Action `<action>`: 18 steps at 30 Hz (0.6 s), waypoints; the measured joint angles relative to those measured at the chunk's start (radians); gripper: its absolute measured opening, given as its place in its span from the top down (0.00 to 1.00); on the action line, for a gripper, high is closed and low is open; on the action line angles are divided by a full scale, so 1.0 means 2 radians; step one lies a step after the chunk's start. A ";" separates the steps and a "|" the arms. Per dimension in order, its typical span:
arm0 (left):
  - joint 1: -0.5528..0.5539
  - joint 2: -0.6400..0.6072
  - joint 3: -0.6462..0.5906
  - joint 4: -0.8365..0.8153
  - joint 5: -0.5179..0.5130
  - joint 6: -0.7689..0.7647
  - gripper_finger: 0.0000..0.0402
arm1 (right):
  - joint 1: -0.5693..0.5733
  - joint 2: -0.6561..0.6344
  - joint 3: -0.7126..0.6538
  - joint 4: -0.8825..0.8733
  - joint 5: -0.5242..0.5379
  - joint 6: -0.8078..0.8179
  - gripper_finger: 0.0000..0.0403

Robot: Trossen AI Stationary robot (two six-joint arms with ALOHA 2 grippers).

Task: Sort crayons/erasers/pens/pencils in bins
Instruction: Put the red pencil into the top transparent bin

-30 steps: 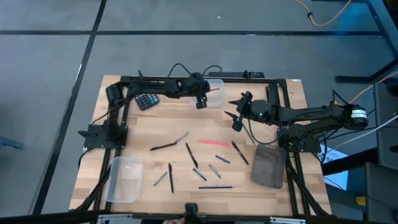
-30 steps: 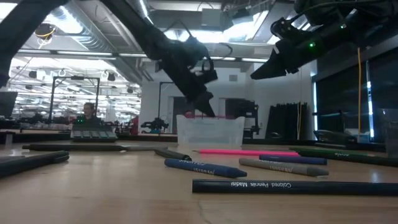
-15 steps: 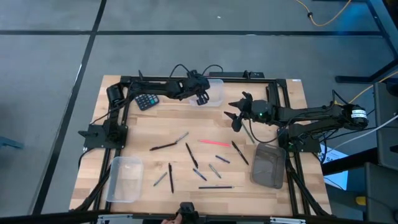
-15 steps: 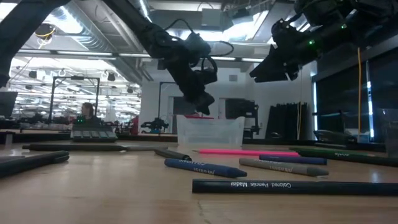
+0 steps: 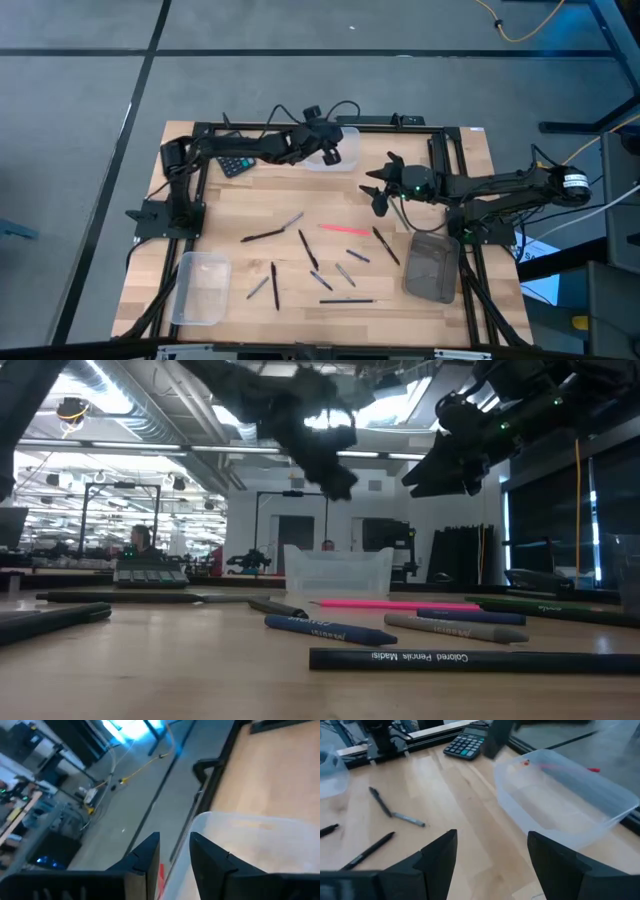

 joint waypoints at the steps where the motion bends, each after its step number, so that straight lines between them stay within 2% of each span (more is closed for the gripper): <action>1: -0.005 -0.010 0.000 -0.011 0.000 -0.001 0.76 | 0.004 0.000 0.000 -0.001 0.000 0.007 0.39; 7: -0.035 -0.079 0.000 -0.073 -0.003 -0.003 0.75 | 0.031 0.000 0.000 -0.025 0.003 0.036 0.39; 11: -0.048 -0.120 0.000 -0.115 -0.003 -0.003 0.76 | 0.048 0.000 0.000 -0.030 0.028 0.041 0.39; 18: -0.019 -0.145 0.000 -0.215 -0.003 -0.014 0.76 | 0.051 0.000 0.000 -0.030 0.039 0.049 0.39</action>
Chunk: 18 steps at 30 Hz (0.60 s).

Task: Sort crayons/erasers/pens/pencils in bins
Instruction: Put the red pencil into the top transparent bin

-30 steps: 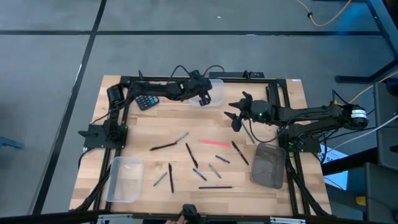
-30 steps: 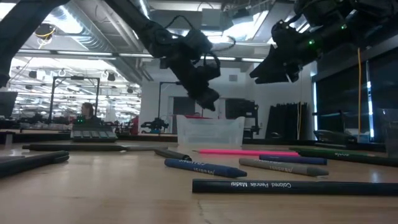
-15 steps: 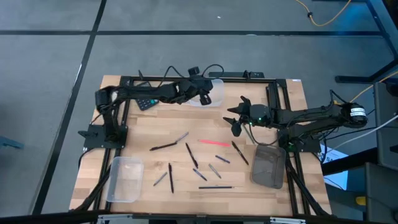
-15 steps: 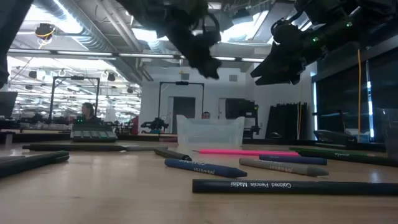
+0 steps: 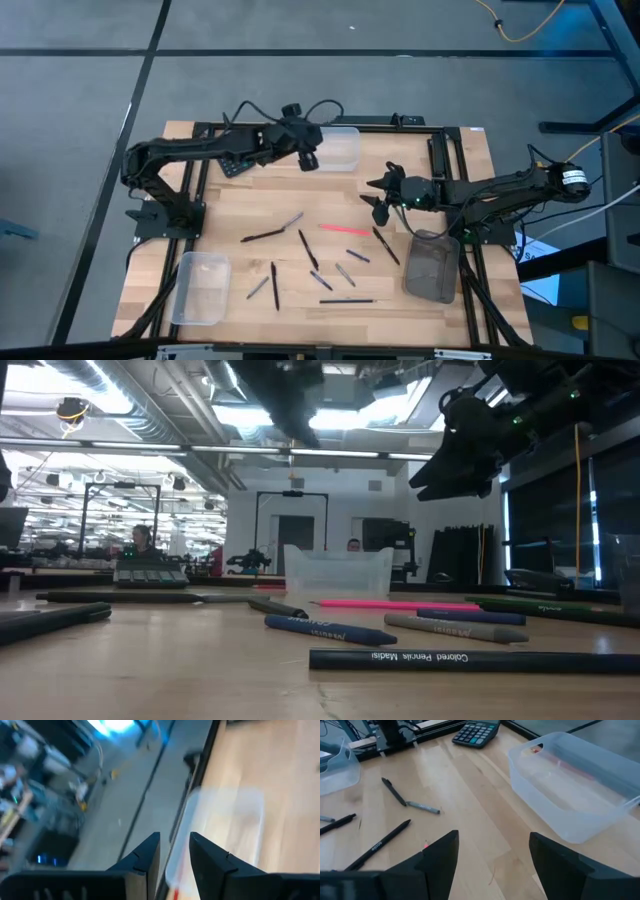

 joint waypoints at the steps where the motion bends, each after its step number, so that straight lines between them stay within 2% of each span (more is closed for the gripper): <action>1: 0.013 0.001 -0.003 -0.013 0.006 -0.005 0.76 | 0.000 0.000 0.000 0.000 0.000 0.000 0.39; 3: 0.049 0.004 -0.018 -0.022 0.037 -0.014 0.76 | 0.000 0.000 0.000 -0.002 0.000 0.000 0.39; 8: 0.161 0.006 -0.080 0.003 0.192 -0.013 0.76 | 0.000 0.000 0.000 -0.009 0.000 -0.004 0.39; 13: 0.245 0.032 -0.107 0.016 0.304 -0.053 0.76 | -0.002 0.000 0.000 0.004 0.001 -0.027 0.39; 15: 0.249 0.055 -0.108 0.020 0.320 -0.051 0.76 | -0.002 0.000 0.000 0.014 0.001 -0.034 0.39; 18: 0.243 0.091 -0.108 0.043 0.313 -0.038 0.76 | -0.002 0.000 0.000 0.022 0.001 -0.043 0.39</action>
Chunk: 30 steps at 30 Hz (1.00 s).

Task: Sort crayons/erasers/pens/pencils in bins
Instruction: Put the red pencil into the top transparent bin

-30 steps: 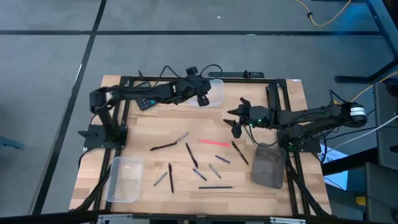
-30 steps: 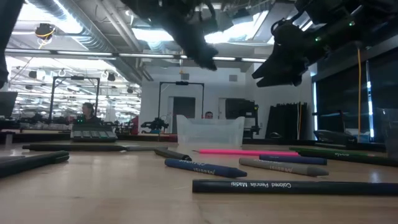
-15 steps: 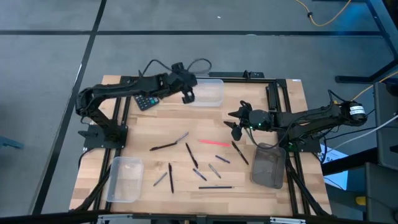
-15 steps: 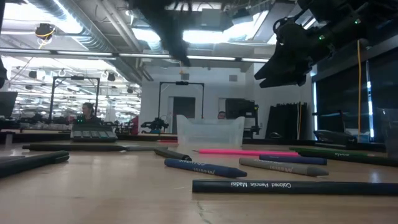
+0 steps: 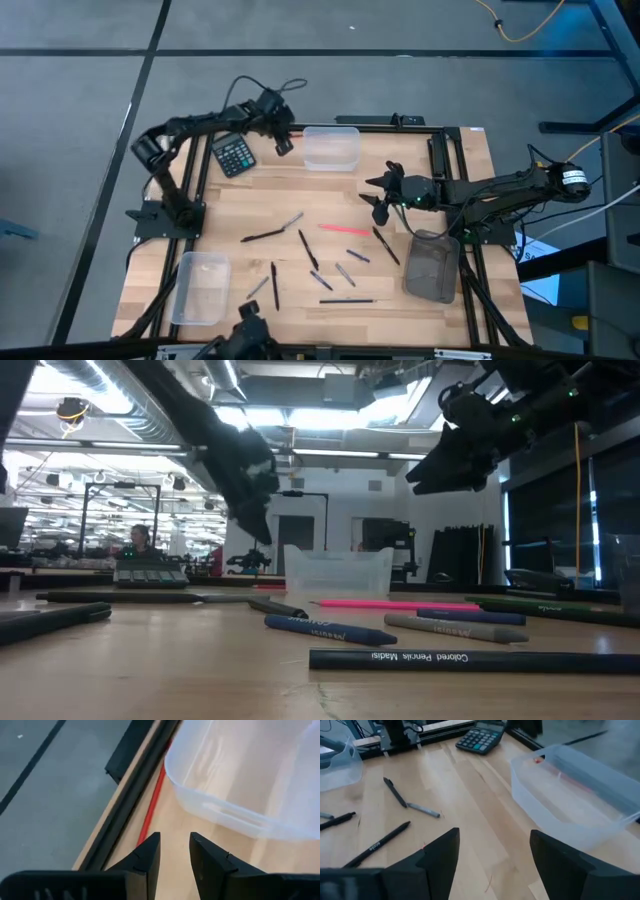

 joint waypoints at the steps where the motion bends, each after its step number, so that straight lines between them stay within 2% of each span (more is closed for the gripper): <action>1: -0.004 0.011 0.000 0.013 -0.004 0.004 0.76 | 0.000 0.000 0.000 0.000 0.000 -0.002 0.39; 3: -0.008 0.030 0.001 0.036 -0.018 0.013 0.76 | 0.000 0.000 0.000 -0.004 0.000 -0.010 0.39; 8: 0.002 0.079 0.035 0.000 -0.061 0.038 0.76 | 0.000 0.000 0.000 -0.014 0.000 -0.018 0.39; 17: 0.018 0.148 0.098 -0.047 -0.065 0.023 0.76 | 0.000 0.000 0.000 -0.010 0.003 -0.043 0.39; 30: 0.027 0.167 0.103 -0.071 -0.055 -0.002 0.76 | 0.000 0.000 0.000 -0.015 0.003 -0.030 0.39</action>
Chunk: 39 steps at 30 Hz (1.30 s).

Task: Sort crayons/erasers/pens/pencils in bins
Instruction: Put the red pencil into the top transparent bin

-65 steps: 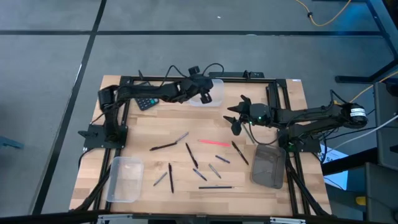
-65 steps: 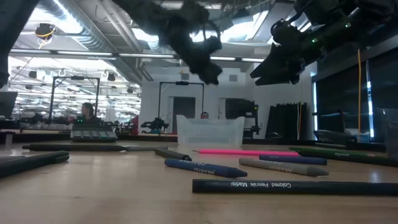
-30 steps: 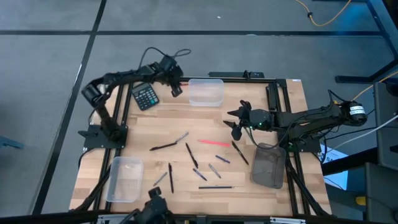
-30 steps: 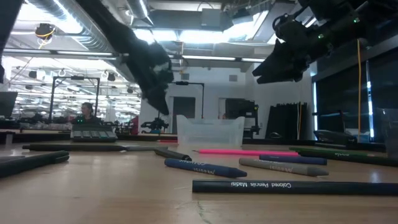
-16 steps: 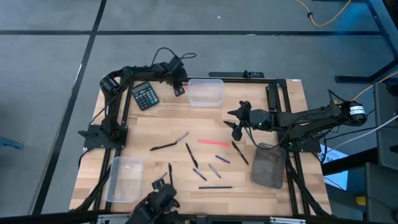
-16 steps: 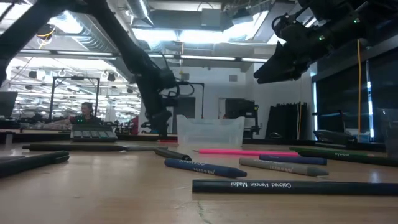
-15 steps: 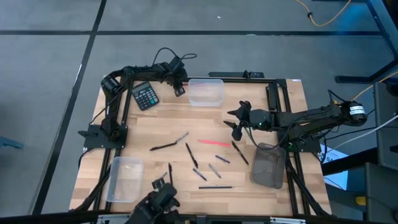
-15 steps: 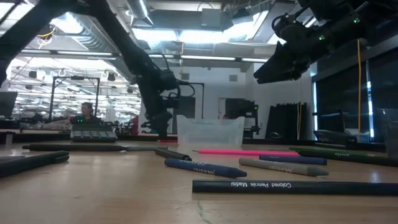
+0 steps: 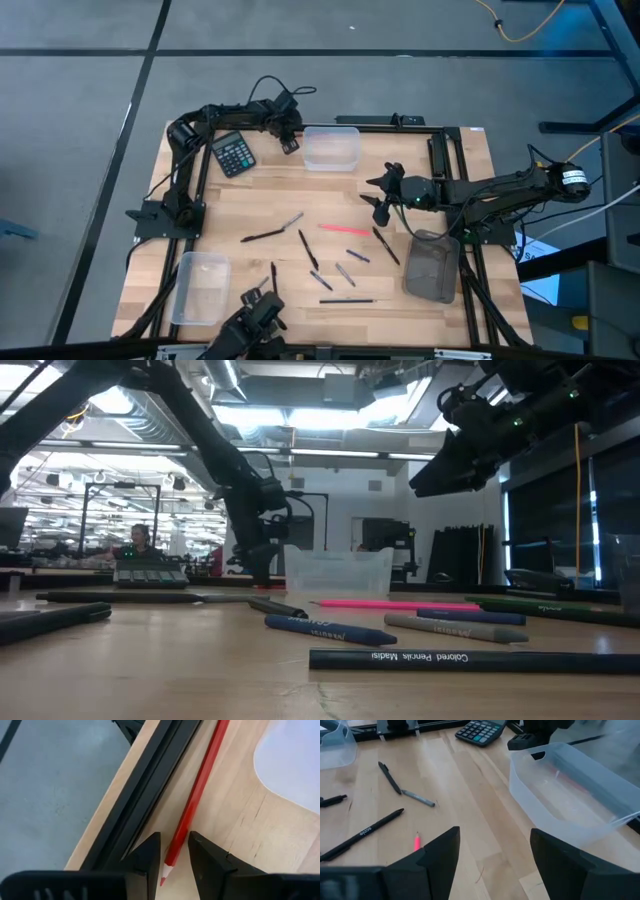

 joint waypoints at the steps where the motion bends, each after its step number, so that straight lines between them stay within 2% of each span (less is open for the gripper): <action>1: 0.000 0.000 0.000 -0.002 0.001 -0.002 0.77 | 0.000 0.000 0.000 0.000 0.000 0.004 0.39; 5: -0.001 0.000 0.000 -0.009 0.000 -0.003 0.82 | 0.000 0.000 0.000 0.000 0.000 0.006 0.39; 13: -0.014 0.001 -0.001 -0.018 -0.018 0.000 0.98 | 0.000 0.000 0.000 0.000 0.000 0.004 0.39; 21: -0.036 -0.001 -0.003 -0.019 -0.082 -0.016 0.98 | 0.000 0.000 0.000 -0.003 0.000 0.005 0.39; 29: -0.043 -0.015 -0.005 -0.036 -0.100 -0.024 0.99 | 0.002 0.000 0.000 -0.004 -0.004 0.005 0.39; 39: -0.057 -0.108 -0.007 -0.099 -0.115 -0.043 1.00 | 0.001 0.000 0.000 -0.004 -0.004 0.005 0.39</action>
